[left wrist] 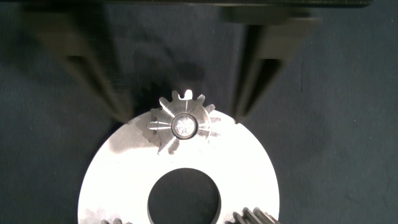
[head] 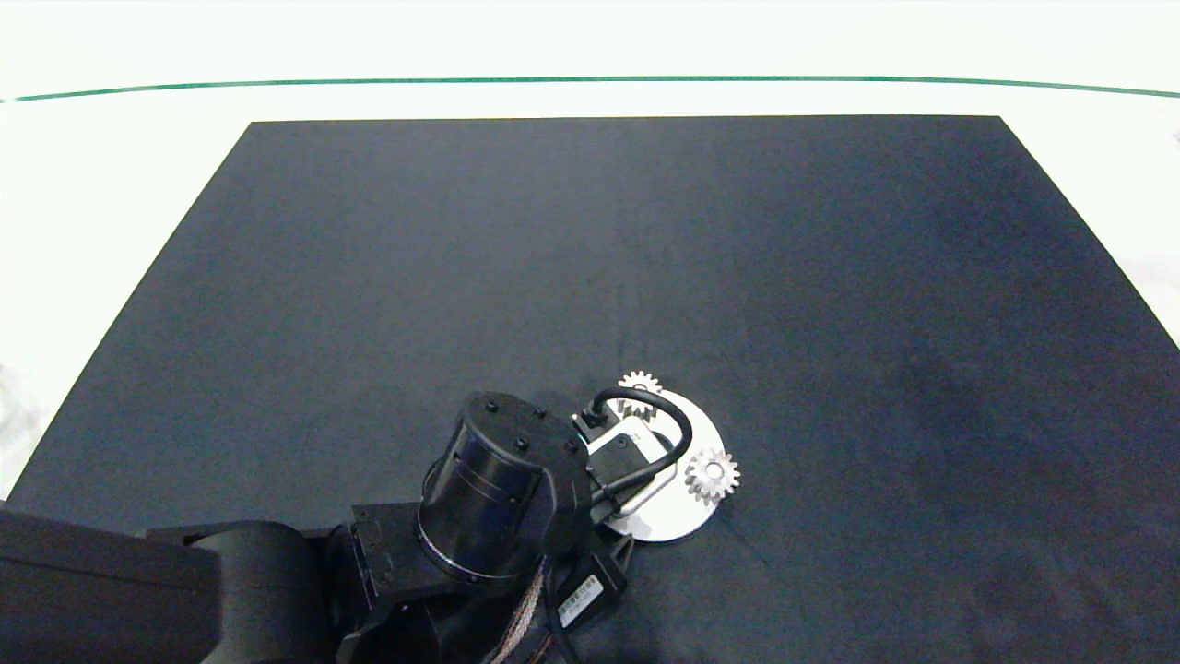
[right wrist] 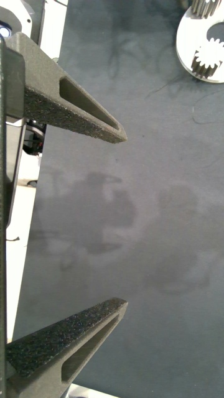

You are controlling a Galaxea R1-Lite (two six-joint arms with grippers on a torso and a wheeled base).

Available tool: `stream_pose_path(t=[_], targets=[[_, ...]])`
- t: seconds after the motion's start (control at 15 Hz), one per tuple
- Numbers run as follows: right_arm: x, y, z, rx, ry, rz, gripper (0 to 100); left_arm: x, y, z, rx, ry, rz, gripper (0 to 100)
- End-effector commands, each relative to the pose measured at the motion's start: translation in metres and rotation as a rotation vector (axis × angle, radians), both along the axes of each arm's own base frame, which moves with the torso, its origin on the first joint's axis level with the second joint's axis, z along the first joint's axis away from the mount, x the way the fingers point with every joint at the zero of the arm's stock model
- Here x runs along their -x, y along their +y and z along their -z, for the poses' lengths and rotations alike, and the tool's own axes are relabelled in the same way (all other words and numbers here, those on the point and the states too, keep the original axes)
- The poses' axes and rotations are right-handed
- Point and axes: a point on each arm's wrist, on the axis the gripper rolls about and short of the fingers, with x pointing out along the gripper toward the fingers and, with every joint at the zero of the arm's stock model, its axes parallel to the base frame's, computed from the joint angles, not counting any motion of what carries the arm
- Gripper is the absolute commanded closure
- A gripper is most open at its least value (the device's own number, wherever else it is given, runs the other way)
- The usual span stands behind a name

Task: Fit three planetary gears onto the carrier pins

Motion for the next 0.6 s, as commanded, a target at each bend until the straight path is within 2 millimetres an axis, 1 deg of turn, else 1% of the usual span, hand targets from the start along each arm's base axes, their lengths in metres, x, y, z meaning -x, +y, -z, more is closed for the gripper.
stream_pose_path(t=[0.07, 0.13, 0.27, 0.33, 0.4, 0.53, 0.6], targets=[[0.0, 0.0, 0.001, 0.003, 0.005, 0.003, 0, 0.0, 0.002, -0.001, 0.002, -0.005, -0.007, 0], [0.0, 0.0, 0.001, -0.006, 0.006, 0.008, 0, 0.0, 0.006, -0.002, 0.004, -0.007, -0.013, 0], [0.0, 0.0, 0.001, -0.015, 0.01, 0.009, 0, 0.005, 0.022, -0.015, 0.04, -0.03, -0.034, 0], [0.0, 0.0, 0.003, -0.017, 0.015, 0.012, 0, 0.006, 0.034, -0.02, 0.053, -0.041, -0.059, 0], [0.001, 0.0, 0.005, -0.023, 0.019, 0.016, 0, 0.009, 0.047, -0.031, 0.085, -0.06, -0.085, 0], [0.004, -0.002, 0.007, -0.025, 0.016, 0.018, 0, 0.013, 0.077, -0.047, 0.115, -0.076, -0.164, 0], [0.004, -0.002, 0.007, -0.025, 0.016, 0.018, 0, 0.013, 0.077, -0.047, 0.115, -0.076, -0.164, 0]])
